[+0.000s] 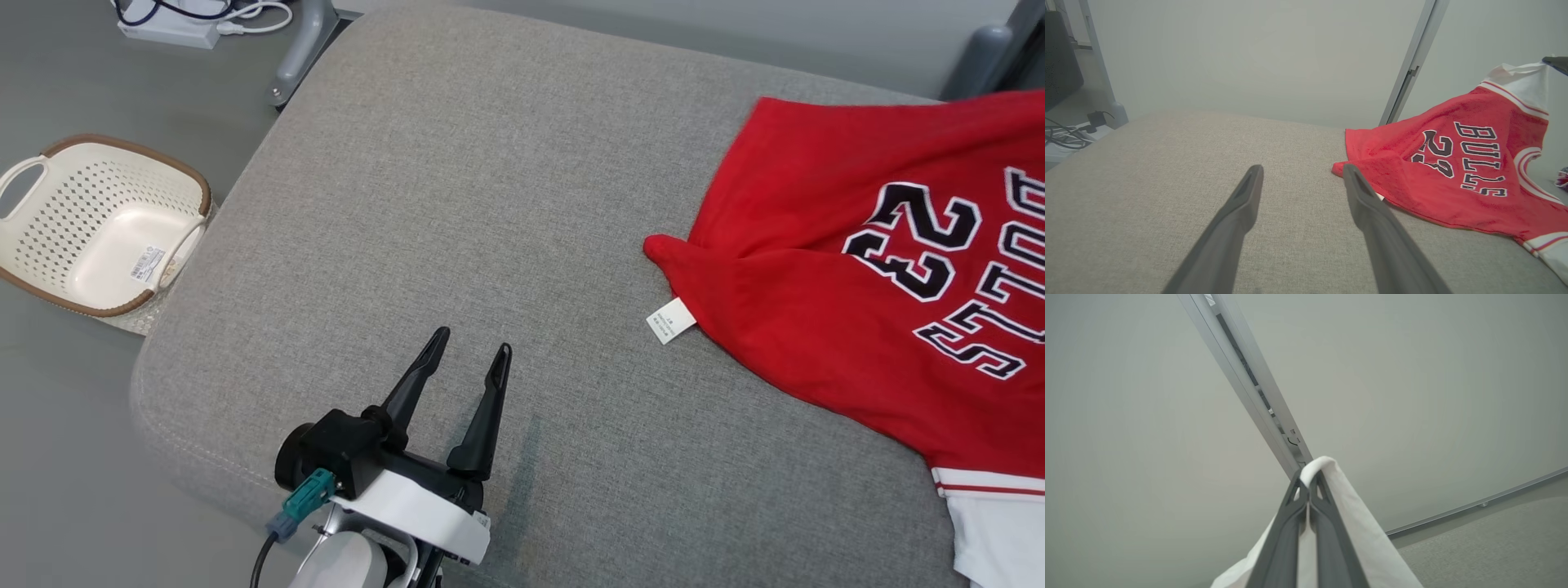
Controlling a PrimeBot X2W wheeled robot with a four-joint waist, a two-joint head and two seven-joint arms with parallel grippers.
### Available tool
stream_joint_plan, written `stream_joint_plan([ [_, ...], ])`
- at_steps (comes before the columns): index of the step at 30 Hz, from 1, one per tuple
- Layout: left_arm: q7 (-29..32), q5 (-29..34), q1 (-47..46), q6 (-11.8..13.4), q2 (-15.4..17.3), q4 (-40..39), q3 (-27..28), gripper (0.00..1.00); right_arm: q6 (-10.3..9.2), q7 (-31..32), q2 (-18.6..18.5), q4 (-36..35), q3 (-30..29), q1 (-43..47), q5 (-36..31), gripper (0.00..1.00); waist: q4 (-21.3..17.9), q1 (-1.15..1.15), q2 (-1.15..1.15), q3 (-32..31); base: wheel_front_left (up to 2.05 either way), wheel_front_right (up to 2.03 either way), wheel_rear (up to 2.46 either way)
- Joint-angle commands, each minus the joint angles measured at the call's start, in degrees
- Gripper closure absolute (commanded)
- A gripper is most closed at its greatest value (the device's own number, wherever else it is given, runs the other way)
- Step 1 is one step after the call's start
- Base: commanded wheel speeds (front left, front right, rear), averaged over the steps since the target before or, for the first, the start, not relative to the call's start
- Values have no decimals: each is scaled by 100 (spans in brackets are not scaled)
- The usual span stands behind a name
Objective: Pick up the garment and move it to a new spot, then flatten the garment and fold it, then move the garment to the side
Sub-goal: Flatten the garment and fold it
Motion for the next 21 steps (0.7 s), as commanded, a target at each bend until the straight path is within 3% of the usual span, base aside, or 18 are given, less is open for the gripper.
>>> stream_joint_plan([
  [1,-15,-16,-56,9,17,-21,15,0,0,-33,-77,50,-139,110,-256,0,52,0,0,56,0,0,0],
  [4,-15,-16,-50,49,20,-32,48,0,0,-32,-36,49,-495,257,-522,0,12,0,0,64,0,0,0],
  [9,-15,51,-136,28,19,-15,95,0,0,-30,511,-48,-786,566,-1358,0,-295,0,0,-20,0,0,0],
  [14,-15,112,-158,18,21,11,255,0,0,-31,1151,-802,-913,1202,-1860,0,-730,0,0,-204,0,0,0],
  [21,-14,186,-13,-43,21,86,484,0,0,-31,1734,-2056,-870,2444,-1847,0,-1267,0,0,-553,0,0,0],
])
